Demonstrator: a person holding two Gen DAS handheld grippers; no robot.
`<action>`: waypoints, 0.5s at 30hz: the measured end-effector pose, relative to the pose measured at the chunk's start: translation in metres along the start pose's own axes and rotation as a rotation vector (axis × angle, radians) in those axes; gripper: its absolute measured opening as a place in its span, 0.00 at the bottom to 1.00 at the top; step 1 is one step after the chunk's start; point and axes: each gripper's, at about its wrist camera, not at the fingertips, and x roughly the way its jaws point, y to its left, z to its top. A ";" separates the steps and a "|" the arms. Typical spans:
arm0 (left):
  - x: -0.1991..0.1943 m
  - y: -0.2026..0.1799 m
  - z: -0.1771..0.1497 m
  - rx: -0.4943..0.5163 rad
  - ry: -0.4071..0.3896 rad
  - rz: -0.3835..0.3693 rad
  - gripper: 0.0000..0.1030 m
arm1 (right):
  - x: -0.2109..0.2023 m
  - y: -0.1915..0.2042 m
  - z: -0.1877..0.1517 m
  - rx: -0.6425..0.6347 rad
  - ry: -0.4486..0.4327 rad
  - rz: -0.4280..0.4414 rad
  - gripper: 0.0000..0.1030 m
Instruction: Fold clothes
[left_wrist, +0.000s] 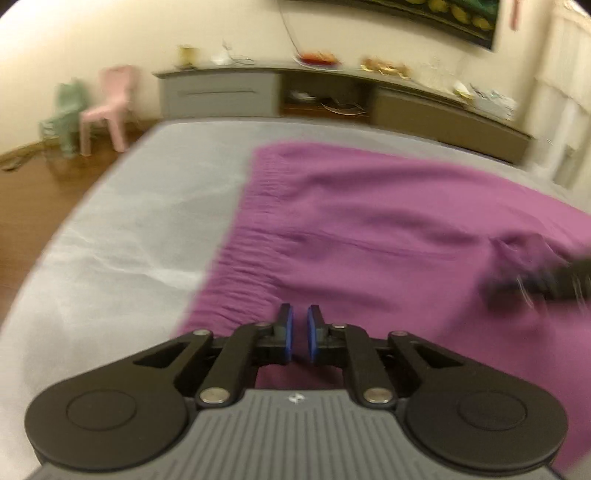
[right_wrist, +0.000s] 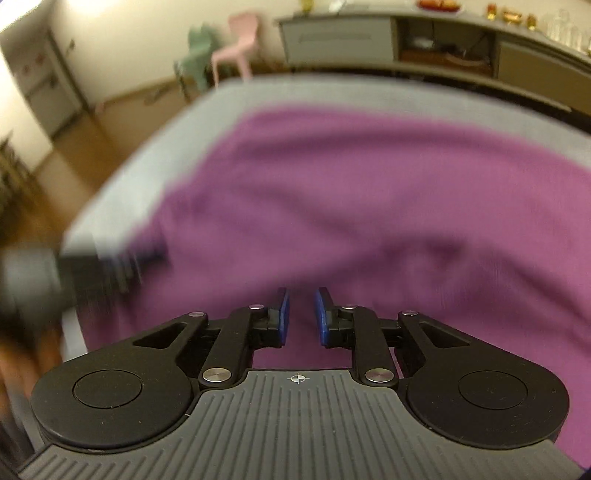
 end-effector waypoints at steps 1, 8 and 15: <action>-0.001 0.003 0.001 -0.017 0.008 0.030 0.04 | -0.009 -0.001 -0.012 -0.033 -0.043 0.006 0.34; -0.026 -0.010 0.009 -0.035 -0.021 0.045 0.12 | -0.105 -0.049 -0.059 -0.054 -0.132 -0.046 0.37; -0.001 -0.013 0.002 -0.023 0.034 0.078 0.16 | -0.201 -0.191 -0.137 0.171 -0.109 -0.361 0.38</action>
